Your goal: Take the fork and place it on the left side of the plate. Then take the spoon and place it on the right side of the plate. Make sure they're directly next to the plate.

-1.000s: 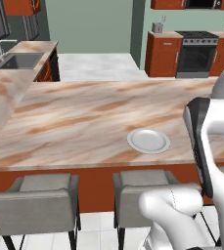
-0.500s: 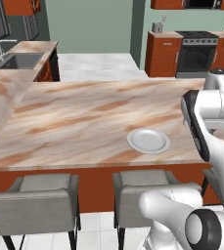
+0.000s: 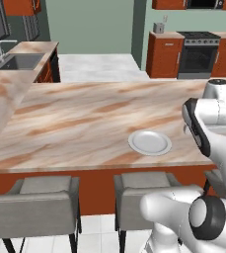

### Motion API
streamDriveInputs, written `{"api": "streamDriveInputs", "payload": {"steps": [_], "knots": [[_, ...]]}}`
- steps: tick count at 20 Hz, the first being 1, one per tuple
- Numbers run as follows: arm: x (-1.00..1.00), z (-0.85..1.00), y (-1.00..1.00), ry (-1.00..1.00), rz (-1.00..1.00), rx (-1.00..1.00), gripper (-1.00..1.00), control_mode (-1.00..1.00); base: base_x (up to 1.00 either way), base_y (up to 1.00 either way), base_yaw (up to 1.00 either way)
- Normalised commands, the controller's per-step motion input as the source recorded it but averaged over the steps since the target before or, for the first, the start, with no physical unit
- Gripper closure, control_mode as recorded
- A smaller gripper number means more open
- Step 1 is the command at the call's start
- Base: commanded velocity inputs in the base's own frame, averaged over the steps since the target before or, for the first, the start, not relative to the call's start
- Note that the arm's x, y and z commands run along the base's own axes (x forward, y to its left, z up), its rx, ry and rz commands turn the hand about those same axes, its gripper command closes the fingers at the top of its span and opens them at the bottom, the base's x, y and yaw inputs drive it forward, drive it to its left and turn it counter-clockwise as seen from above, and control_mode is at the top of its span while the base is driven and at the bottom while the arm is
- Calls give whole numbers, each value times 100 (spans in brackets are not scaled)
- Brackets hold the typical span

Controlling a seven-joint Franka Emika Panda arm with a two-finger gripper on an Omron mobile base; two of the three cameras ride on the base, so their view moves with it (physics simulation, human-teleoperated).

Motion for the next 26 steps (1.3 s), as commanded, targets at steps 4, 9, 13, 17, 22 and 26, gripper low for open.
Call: {"api": "streamDriveInputs", "payload": {"steps": [4, 9, 13, 17, 22, 26], "knots": [[46, -44, 5, 0, 3, 1, 100, -100, 0, 0, 0], [43, -44, 12, 0, 0, 0, 100, -100, 0, 0, 0], [45, -34, 0, 1, 0, 2, 100, -100, 0, 0, 0], [48, -29, -1, 1, 0, 4, 100, -100, 0, 0, 0], [46, -19, -11, 2, 0, 7, 100, -100, 0, 0, 0], [34, -11, -34, 0, 0, 11, 100, -100, 0, 0, 0]]}}
